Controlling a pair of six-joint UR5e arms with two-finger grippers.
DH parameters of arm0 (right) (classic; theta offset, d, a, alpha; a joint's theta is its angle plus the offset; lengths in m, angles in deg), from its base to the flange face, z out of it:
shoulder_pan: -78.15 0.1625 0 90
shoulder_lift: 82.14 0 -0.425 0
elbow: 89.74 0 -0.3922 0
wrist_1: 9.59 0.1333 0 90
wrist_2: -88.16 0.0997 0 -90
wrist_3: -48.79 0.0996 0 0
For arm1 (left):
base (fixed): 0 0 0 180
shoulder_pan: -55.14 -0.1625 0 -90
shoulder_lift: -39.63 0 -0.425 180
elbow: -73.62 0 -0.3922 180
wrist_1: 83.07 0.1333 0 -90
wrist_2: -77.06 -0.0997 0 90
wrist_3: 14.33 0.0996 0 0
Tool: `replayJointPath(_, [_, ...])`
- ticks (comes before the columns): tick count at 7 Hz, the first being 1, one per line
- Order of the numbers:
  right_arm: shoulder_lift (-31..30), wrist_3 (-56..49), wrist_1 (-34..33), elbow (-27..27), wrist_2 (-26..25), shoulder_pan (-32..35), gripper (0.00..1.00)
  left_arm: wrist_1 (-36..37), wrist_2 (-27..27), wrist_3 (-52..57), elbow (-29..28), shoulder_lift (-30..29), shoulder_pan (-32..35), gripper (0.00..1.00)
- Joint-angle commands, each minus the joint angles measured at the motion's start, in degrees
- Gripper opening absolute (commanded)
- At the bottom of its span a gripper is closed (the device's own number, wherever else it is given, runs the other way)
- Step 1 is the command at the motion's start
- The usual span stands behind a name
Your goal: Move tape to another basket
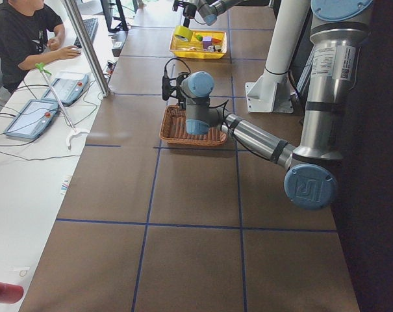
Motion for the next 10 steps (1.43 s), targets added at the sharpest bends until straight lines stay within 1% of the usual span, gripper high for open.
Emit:
replayJointPath(1, [-0.2, 5.9, 13.2, 0.2, 0.0, -3.1, 0.00, -0.7, -11.6, -11.4, 5.5, -4.8, -12.9, 1.00])
replayJointPath(2, [-0.2, 6.6, 17.7, 0.4, 0.0, -4.4, 0.00, -2.7, -15.0, -17.3, 7.3, -7.3, -17.0, 1.00])
replayJointPath(3, [-0.1, 9.2, 21.3, 0.8, -0.1, -6.2, 0.00, -5.3, -19.1, -23.4, 7.4, -11.3, -21.2, 1.00])
replayJointPath(5, [0.3, 10.3, 22.6, 3.0, -0.2, -10.3, 0.00, -6.1, -26.3, -23.5, 7.0, -17.7, -31.1, 1.00])
replayJointPath(6, [0.5, 13.2, 22.6, 5.8, -2.3, -12.1, 0.00, -8.2, -30.6, -23.3, 6.8, -18.0, -34.5, 1.00])
replayJointPath(7, [0.6, 15.2, 22.6, 8.4, -5.7, -14.7, 0.00, -10.7, -32.8, -23.3, 6.4, -18.0, -36.0, 1.00])
replayJointPath(9, [0.6, 15.5, 22.7, 10.7, -7.2, -17.6, 0.00, -11.9, -33.1, -23.3, 6.3, -18.4, -36.1, 1.00])
replayJointPath(10, [0.6, 15.4, 22.6, 10.6, -10.2, -20.4, 0.00, -11.9, -34.9, -23.4, 6.3, -19.6, -36.5, 1.00])
